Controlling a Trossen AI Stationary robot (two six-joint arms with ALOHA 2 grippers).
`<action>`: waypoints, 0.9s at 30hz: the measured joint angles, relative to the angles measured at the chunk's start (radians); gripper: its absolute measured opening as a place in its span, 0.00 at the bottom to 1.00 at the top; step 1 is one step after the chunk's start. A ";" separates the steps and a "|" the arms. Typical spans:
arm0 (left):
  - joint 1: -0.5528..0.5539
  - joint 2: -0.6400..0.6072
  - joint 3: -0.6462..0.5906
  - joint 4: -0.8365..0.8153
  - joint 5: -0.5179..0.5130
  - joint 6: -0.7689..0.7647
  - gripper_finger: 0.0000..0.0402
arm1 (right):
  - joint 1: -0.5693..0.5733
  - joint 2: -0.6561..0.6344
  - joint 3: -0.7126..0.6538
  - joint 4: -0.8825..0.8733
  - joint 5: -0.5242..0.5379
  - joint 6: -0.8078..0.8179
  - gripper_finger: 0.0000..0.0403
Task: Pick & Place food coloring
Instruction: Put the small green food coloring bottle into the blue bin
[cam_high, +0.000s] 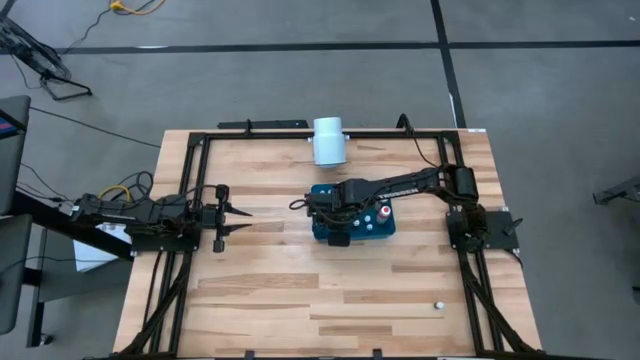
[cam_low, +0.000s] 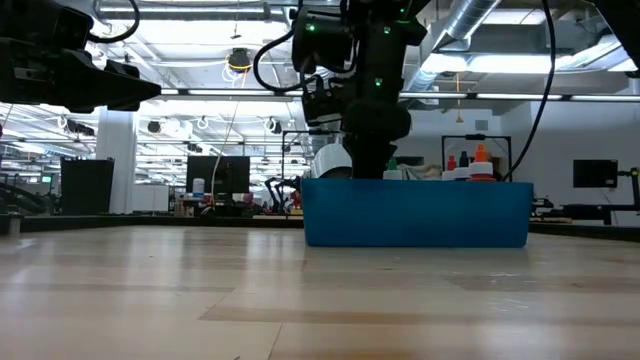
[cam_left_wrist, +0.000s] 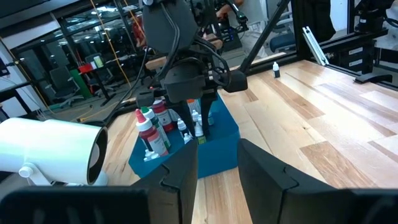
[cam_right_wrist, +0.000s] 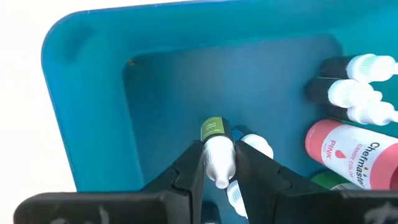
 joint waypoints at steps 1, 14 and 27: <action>0.000 0.000 0.000 0.000 0.000 0.000 0.26 | 0.000 0.000 0.000 0.000 0.000 0.000 0.19; 0.000 0.000 0.000 0.000 0.000 0.000 0.26 | 0.000 0.000 0.000 -0.044 -0.040 -0.009 0.20; 0.000 0.000 0.000 0.000 0.000 0.000 0.26 | 0.000 -0.001 0.000 -0.077 -0.053 -0.038 0.22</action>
